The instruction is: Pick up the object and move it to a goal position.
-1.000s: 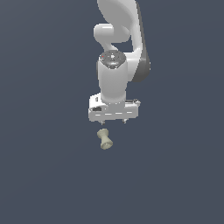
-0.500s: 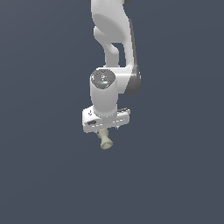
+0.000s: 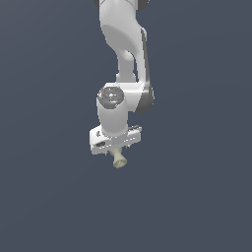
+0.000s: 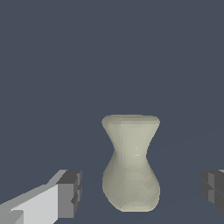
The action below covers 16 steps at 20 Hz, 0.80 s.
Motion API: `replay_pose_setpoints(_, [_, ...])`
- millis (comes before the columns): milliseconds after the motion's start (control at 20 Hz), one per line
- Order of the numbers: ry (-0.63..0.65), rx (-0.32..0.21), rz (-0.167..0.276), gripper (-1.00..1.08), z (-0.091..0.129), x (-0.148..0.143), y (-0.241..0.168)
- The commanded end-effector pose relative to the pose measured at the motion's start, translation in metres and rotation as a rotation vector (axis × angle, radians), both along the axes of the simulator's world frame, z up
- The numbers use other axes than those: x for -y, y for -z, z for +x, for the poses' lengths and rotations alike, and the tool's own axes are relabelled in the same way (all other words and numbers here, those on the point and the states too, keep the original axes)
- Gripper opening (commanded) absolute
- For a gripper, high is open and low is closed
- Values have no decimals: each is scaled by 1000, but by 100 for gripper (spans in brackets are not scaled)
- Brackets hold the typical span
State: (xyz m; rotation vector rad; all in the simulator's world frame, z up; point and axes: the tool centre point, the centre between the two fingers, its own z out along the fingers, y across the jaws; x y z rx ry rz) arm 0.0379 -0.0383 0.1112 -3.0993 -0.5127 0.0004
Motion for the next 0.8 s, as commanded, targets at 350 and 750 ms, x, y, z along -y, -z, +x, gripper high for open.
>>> replay_pose_setpoints(350, [-2, 0, 0, 100, 0, 0, 19])
replay_pose_setpoints(750, [-5, 0, 0, 100, -1, 0, 50])
